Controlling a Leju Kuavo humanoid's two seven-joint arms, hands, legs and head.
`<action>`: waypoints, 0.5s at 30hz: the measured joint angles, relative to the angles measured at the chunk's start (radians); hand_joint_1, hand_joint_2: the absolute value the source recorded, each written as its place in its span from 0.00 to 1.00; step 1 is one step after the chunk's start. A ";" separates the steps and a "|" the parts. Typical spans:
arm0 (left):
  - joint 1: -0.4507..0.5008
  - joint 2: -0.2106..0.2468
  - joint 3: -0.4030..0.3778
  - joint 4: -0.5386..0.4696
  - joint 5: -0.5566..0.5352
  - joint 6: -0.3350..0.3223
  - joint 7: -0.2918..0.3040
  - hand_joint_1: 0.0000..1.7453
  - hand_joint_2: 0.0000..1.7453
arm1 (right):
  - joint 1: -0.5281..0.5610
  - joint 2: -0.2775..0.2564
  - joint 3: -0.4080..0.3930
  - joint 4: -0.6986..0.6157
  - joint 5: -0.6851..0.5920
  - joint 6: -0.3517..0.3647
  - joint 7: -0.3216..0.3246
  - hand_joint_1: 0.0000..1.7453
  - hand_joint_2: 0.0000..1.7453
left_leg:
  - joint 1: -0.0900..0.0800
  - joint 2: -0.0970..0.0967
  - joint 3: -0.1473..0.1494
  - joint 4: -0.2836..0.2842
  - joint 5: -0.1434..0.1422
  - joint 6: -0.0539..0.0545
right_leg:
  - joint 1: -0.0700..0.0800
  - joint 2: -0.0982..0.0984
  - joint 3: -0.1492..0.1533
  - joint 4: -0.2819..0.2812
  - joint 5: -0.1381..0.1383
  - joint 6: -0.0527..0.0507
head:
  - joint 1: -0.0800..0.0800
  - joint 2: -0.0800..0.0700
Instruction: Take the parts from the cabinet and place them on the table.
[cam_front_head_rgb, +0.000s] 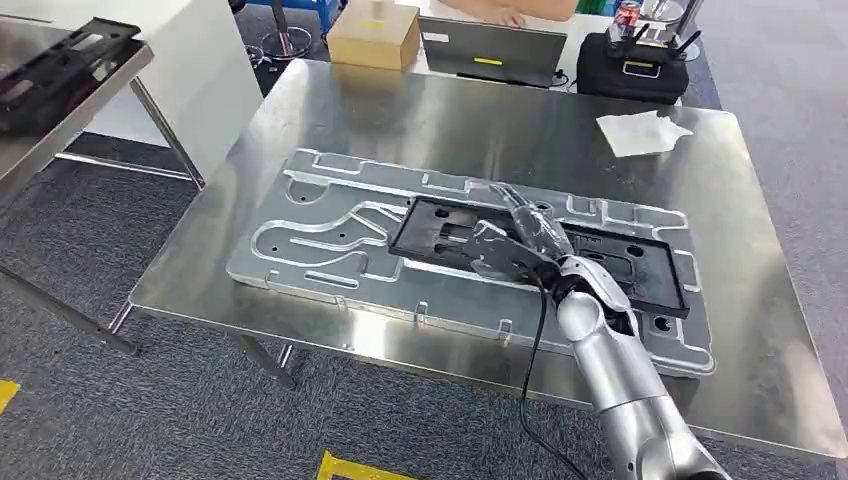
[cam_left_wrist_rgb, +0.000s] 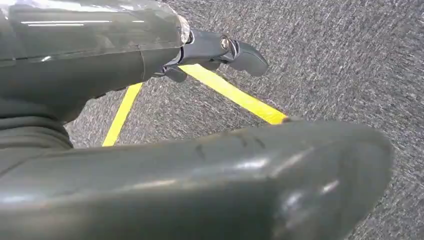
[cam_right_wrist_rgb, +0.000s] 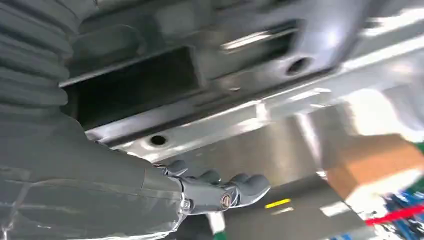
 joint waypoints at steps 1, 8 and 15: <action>0.001 0.000 0.006 0.000 0.000 0.001 0.000 0.00 0.00 | 0.007 0.005 -0.008 -0.036 -0.058 0.022 0.008 0.00 0.00 | 0.000 0.000 0.000 0.000 0.000 0.000 | 0.000 0.000 0.000 0.000 0.000 0.000 | 0.000 0.000; 0.007 0.000 0.028 0.000 0.000 0.003 -0.006 0.00 0.00 | 0.065 0.009 -0.053 -0.332 -0.542 0.112 0.034 0.00 0.00 | 0.000 0.000 0.000 0.000 0.000 0.000 | 0.000 0.000 0.000 -0.001 0.000 0.000 | 0.000 0.000; 0.013 -0.002 0.065 0.000 0.000 -0.003 -0.021 0.00 0.00 | 0.188 -0.034 -0.078 -0.642 -0.781 0.100 -0.031 0.00 0.00 | -0.005 0.000 0.001 0.005 -0.005 0.004 | -0.005 0.000 0.003 -0.007 0.001 0.003 | 0.000 0.000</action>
